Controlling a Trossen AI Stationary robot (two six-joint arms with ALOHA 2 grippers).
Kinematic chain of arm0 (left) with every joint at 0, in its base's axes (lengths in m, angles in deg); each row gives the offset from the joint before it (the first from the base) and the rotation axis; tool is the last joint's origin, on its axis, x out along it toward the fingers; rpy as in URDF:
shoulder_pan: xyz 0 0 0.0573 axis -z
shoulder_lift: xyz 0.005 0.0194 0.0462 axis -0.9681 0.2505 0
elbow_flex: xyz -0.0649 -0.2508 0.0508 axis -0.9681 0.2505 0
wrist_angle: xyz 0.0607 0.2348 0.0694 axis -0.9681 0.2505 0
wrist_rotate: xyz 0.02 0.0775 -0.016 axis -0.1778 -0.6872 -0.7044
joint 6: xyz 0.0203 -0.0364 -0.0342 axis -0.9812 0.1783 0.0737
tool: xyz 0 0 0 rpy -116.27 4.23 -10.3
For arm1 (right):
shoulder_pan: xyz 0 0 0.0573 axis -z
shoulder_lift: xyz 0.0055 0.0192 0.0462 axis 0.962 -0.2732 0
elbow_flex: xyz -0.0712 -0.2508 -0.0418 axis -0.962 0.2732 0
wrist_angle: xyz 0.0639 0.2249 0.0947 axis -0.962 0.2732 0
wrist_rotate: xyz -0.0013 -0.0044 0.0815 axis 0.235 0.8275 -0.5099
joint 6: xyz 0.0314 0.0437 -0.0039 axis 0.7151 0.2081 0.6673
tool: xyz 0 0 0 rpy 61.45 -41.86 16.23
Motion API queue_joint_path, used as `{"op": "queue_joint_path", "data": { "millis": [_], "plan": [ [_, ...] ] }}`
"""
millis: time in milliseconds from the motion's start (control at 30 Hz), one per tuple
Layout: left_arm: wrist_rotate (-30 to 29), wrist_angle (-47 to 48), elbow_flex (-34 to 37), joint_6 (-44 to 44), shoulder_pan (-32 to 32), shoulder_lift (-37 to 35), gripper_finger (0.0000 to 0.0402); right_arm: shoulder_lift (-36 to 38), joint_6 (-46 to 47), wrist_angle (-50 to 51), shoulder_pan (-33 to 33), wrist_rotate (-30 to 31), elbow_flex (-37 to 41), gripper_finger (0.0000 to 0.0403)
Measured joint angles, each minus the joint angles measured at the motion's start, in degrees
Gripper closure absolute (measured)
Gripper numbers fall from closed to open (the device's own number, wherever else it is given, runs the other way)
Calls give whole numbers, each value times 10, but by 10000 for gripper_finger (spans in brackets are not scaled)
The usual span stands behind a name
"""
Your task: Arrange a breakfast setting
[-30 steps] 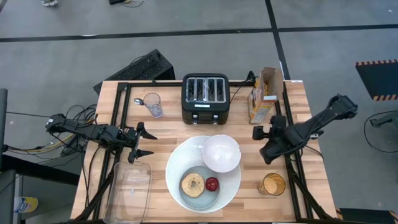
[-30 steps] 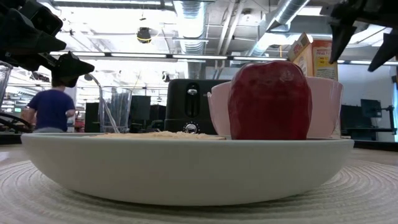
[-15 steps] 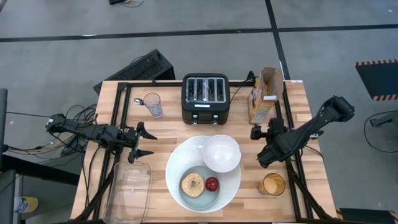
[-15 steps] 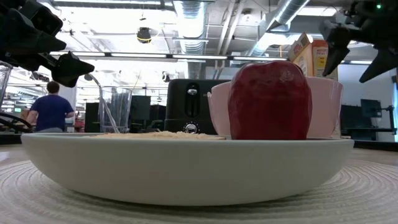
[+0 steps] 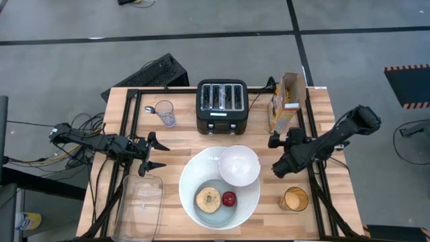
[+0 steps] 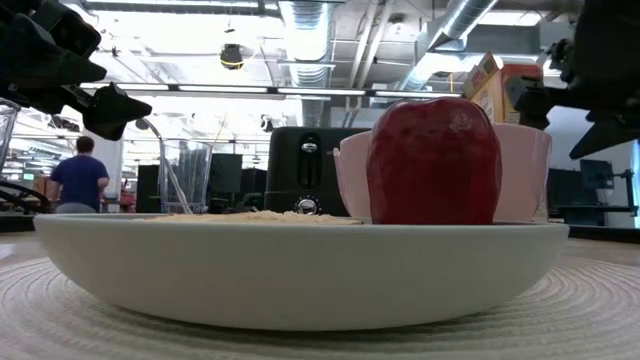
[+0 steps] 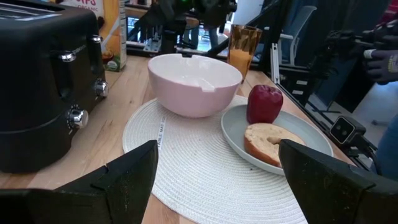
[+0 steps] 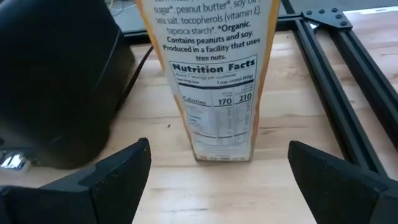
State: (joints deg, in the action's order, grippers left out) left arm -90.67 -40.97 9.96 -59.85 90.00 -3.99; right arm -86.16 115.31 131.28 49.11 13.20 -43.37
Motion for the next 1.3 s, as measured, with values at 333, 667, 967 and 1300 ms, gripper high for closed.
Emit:
{"op": "queue_joint_path", "data": {
  "millis": [333,667,967,1300],
  "plan": [
    [0,0,0,0,0,0,82,0,-76,-83,74,69,43,5],
    [0,0,0,0,0,0,82,0,-105,-124,128,92,81,5],
    [0,0,0,0,0,0,82,0,-176,-248,171,156,128,5],
    [0,0,0,0,0,0,82,0,-225,-301,221,227,145,5]
  ]
}}
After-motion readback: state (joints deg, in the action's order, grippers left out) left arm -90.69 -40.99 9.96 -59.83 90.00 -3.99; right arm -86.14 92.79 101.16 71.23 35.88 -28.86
